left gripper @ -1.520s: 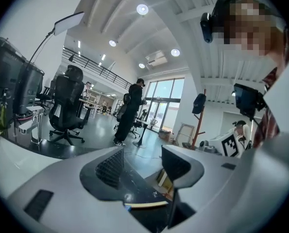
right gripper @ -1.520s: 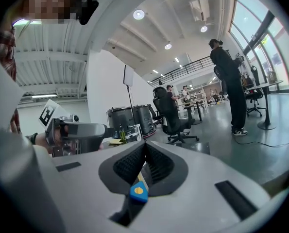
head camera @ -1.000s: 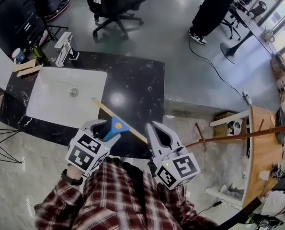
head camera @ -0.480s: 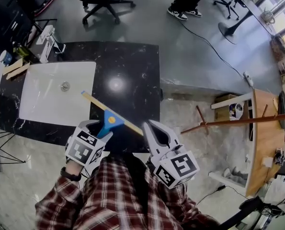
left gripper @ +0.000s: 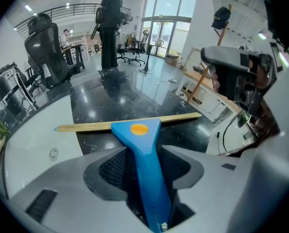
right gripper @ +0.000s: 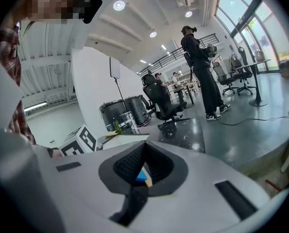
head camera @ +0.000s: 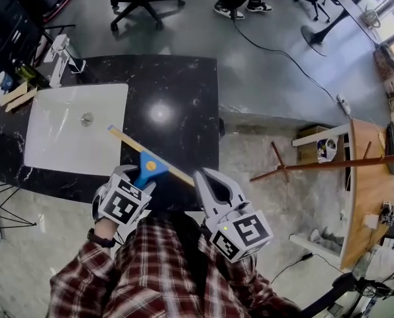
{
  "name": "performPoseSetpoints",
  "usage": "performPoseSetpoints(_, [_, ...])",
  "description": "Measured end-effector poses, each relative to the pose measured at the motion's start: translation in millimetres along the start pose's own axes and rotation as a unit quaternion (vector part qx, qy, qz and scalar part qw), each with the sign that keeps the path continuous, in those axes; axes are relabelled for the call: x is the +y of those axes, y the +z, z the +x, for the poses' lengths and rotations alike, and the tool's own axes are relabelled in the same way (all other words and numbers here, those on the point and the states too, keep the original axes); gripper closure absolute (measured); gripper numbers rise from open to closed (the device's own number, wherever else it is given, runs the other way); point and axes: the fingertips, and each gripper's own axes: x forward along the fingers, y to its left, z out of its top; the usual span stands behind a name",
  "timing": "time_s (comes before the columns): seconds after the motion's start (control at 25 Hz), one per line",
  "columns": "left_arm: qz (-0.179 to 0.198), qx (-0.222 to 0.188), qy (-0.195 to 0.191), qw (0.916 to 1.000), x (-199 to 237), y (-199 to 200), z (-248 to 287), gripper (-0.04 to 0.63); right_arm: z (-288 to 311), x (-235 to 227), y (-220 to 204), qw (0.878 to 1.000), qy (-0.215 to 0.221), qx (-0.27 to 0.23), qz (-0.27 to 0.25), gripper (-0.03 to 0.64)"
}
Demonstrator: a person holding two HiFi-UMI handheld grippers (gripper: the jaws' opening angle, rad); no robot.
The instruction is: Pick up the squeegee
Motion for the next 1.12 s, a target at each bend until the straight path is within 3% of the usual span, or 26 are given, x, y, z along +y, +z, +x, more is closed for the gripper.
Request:
performPoseSetpoints(0.24, [-0.020,-0.007,0.005,0.9998,9,-2,1,0.445,-5,-4,-3,1.000,-0.008,0.002,0.001,0.606])
performPoseSetpoints(0.48, [-0.024,-0.024,0.011,0.9994,12,-2,-1,0.457,-8,-1,-2,1.000,-0.008,0.002,-0.006,0.606])
performPoseSetpoints(0.72, [-0.033,-0.091,0.035,0.9947,29,23,-27,0.457,-7,17,9,1.000,0.009,-0.005,-0.026,0.606])
performPoseSetpoints(0.92, [-0.041,-0.179,0.065,0.9808,46,62,-67,0.457,-5,37,15,0.998,0.026,-0.007,-0.049,0.606])
performPoseSetpoints(1.12, [-0.042,-0.274,0.072,0.9580,50,98,-116,0.457,-5,51,23,0.997,0.037,-0.013,-0.068,0.606])
